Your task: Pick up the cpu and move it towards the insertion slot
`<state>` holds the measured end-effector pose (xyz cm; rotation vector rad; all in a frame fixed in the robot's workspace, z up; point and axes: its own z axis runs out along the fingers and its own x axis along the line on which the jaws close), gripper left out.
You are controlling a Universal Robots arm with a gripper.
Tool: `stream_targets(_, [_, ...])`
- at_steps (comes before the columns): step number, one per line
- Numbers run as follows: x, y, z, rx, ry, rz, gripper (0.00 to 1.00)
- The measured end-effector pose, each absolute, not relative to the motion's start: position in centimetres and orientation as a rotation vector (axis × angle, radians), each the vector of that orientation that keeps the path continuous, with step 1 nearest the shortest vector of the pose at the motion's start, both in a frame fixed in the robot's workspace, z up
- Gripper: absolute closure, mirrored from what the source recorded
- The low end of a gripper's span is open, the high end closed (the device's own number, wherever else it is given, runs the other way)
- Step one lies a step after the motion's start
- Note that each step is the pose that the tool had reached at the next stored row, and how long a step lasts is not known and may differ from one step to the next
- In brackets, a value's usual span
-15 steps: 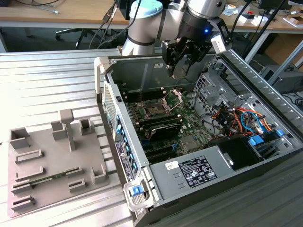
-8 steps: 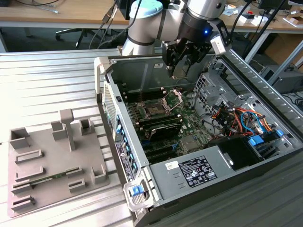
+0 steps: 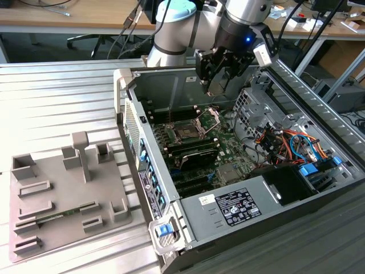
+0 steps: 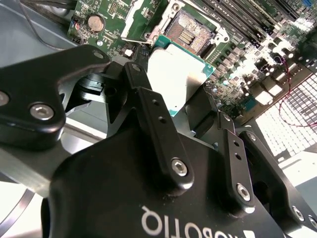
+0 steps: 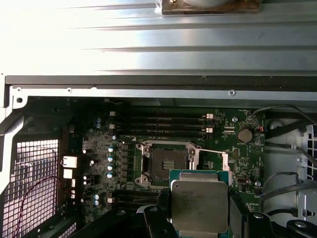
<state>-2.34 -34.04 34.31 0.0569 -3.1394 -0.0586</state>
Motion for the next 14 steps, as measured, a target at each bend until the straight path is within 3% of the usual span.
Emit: stream_targets(14, [-2.28,-34.04,33.99,0.057,-3.139,-0.059,0.45])
